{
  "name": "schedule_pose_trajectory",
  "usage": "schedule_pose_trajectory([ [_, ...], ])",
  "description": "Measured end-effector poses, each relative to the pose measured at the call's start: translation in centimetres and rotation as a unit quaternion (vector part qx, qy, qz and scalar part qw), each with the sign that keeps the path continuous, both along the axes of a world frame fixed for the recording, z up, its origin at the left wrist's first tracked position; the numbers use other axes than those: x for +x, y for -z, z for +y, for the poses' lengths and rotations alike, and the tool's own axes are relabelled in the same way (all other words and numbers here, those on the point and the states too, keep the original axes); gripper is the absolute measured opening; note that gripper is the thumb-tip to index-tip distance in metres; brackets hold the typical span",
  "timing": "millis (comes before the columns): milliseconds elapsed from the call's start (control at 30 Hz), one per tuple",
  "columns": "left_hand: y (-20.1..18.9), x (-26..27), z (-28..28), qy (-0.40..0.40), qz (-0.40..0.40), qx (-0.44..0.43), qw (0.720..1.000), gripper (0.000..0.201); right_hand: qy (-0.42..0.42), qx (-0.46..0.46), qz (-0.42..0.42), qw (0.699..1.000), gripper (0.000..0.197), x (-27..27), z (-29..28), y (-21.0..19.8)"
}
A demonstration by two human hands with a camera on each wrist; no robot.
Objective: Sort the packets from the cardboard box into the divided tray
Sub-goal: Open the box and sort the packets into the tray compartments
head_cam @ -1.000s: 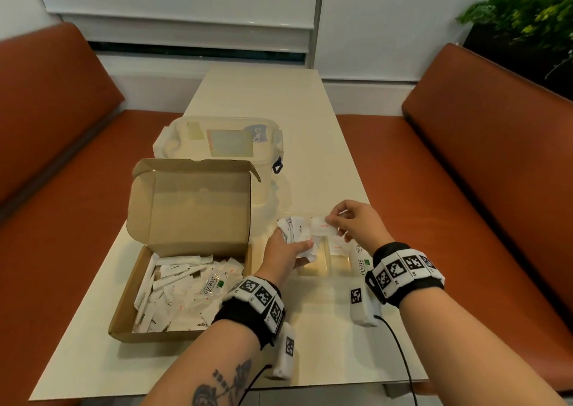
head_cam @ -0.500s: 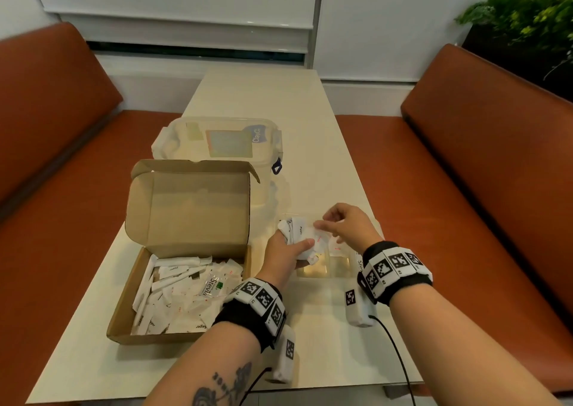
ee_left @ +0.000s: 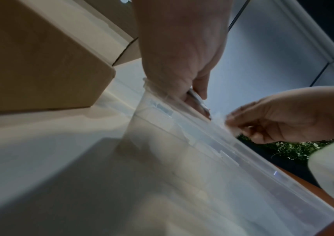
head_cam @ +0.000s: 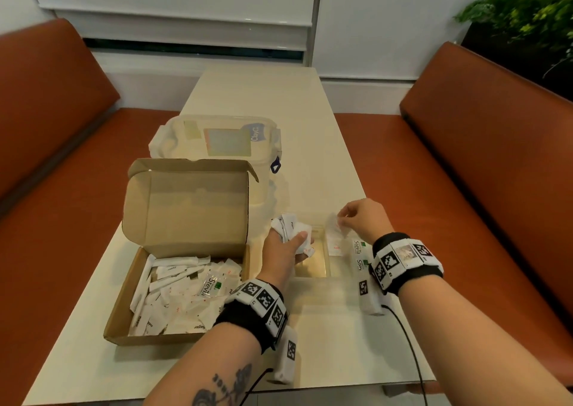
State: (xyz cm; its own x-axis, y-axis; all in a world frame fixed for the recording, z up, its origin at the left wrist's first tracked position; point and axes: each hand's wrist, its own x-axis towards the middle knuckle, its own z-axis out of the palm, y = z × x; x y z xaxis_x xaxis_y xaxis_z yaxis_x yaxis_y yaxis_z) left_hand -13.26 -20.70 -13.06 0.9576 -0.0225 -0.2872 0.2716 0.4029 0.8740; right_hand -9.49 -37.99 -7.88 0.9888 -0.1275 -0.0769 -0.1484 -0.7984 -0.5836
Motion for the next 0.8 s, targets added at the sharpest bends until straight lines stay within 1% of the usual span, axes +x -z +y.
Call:
schedule_pose_trajectory([
  [67,0.1,0.1,0.0,-0.002,0.003,-0.003,1.0,0.038,-0.029,-0.087,0.057,0.994,0.007,0.1,-0.3,0.2],
  [167,0.1,0.2,0.0,0.003,0.003,-0.003,1.0,0.036,-0.059,-0.148,0.119,0.98,0.012,0.0,0.1,0.5],
  [333,0.2,0.1,0.0,0.011,-0.001,0.012,1.0,0.038,-0.089,-0.194,0.143,0.966,0.014,0.5,1.5,0.1],
  [467,0.2,0.1,0.0,0.017,-0.007,0.008,1.0,0.032,-0.107,-0.26,0.177,0.943,0.02,0.6,2.3,-0.1],
  [533,0.2,0.1,0.0,0.018,-0.005,0.016,1.0,0.031,-0.113,-0.28,0.188,0.935,0.023,0.8,2.4,-0.3],
  [633,0.2,0.1,-0.1,0.016,-0.004,0.03,0.999,0.033,-0.124,-0.296,0.195,0.927,0.026,1.0,2.6,-0.3],
  [800,0.2,0.0,0.0,0.018,-0.009,0.035,0.999,0.025,-0.128,-0.292,0.18,0.931,0.022,1.0,2.8,0.0],
])
